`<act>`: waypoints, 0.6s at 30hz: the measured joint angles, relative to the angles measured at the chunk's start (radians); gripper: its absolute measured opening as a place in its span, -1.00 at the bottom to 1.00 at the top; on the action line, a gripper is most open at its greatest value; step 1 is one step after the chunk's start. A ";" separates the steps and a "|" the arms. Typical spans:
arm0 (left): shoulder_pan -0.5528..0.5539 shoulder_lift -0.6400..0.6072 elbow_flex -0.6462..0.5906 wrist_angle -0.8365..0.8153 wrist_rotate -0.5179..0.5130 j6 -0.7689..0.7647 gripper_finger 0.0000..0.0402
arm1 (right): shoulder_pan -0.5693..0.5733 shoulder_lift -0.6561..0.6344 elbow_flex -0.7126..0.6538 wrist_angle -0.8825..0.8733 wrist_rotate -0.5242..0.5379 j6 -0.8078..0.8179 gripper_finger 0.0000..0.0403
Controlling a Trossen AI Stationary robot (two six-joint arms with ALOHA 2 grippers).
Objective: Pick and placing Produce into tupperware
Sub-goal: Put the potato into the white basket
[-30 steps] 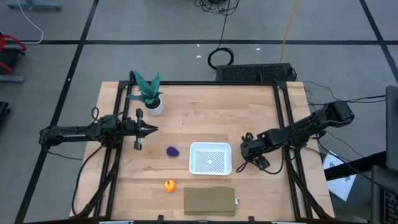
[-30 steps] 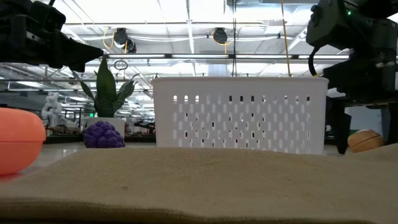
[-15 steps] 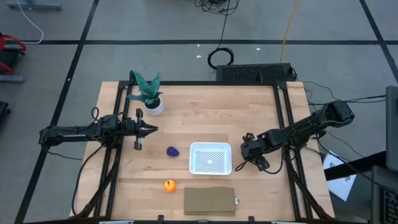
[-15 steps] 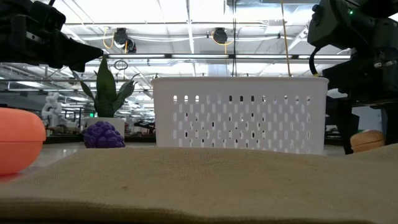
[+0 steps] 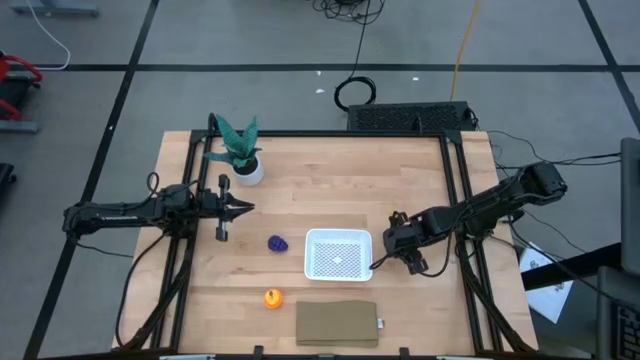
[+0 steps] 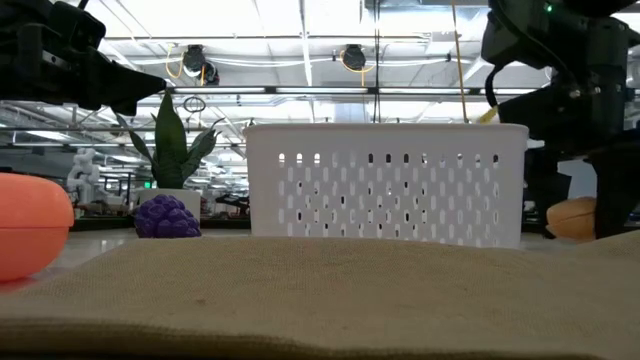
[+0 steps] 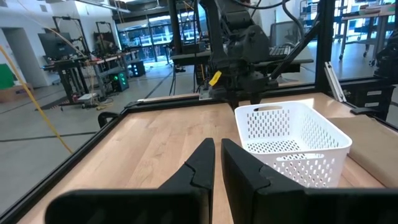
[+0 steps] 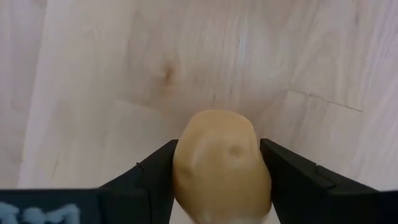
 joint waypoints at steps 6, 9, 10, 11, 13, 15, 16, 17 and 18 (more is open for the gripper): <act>0.000 0.000 0.000 0.000 0.000 -0.001 -0.85 | 0.000 -0.001 0.040 -0.047 -0.004 0.030 -0.02; 0.000 0.000 0.000 0.001 0.000 -0.002 -0.85 | 0.000 -0.002 0.069 -0.098 -0.007 0.072 -0.02; 0.000 0.000 0.000 0.000 0.000 -0.002 -0.85 | 0.000 -0.002 0.079 -0.117 -0.008 0.085 -0.02; 0.000 0.000 0.000 0.000 0.000 -0.002 -0.85 | 0.000 -0.002 0.090 -0.138 -0.009 0.098 -0.02; 0.000 0.000 0.000 0.000 0.000 -0.002 -0.85 | 0.000 -0.002 0.108 -0.167 -0.009 0.120 -0.02; 0.000 0.000 0.000 0.000 0.000 -0.002 -0.85 | 0.000 -0.003 0.128 -0.194 -0.009 0.134 -0.02; 0.000 0.000 0.000 0.000 0.000 -0.001 -0.85 | 0.000 -0.003 0.137 -0.204 -0.009 0.140 -0.02; 0.000 0.000 0.000 0.000 0.000 -0.001 -0.85 | 0.000 -0.003 0.145 -0.209 -0.009 0.145 -0.02; 0.000 0.000 0.000 0.000 0.000 -0.001 -0.85 | 0.000 -0.003 0.153 -0.211 -0.010 0.149 -0.02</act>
